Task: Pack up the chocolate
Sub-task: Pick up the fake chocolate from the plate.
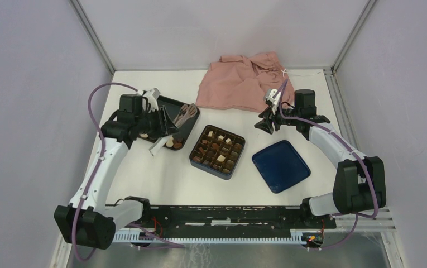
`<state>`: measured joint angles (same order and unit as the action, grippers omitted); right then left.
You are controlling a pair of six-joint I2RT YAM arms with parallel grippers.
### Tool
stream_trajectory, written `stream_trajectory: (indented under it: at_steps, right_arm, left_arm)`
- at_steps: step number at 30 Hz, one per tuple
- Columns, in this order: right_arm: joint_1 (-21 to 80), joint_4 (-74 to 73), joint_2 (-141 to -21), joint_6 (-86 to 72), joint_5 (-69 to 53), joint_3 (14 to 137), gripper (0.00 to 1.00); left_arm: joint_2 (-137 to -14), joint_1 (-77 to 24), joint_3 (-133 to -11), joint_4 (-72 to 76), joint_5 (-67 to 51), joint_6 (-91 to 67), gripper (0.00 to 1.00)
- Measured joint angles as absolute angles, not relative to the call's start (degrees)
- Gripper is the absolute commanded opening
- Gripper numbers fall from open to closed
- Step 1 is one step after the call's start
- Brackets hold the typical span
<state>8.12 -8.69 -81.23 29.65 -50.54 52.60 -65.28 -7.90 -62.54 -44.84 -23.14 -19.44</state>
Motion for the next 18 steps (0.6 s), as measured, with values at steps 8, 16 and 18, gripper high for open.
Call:
stream_trajectory:
  at_steps: [8, 16, 18]
  right_arm:
    - [8.1, -8.69, -81.23, 29.65, -50.54, 52.6, 0.56]
    - [8.01, -8.69, -81.23, 29.67, -50.52, 52.6, 0.56]
    - [7.88, -8.69, -81.25, 29.67, -50.52, 52.6, 0.56]
  left_arm:
    - [-60.05, -22.09, -58.04, -38.37, -26.92, -22.94, 0.11]
    - [-65.1, -37.69, -58.02, -37.21, -19.22, -26.09, 0.11]
    - [-66.7, -39.77, -58.15, -37.39, -17.34, -26.39, 0.12]
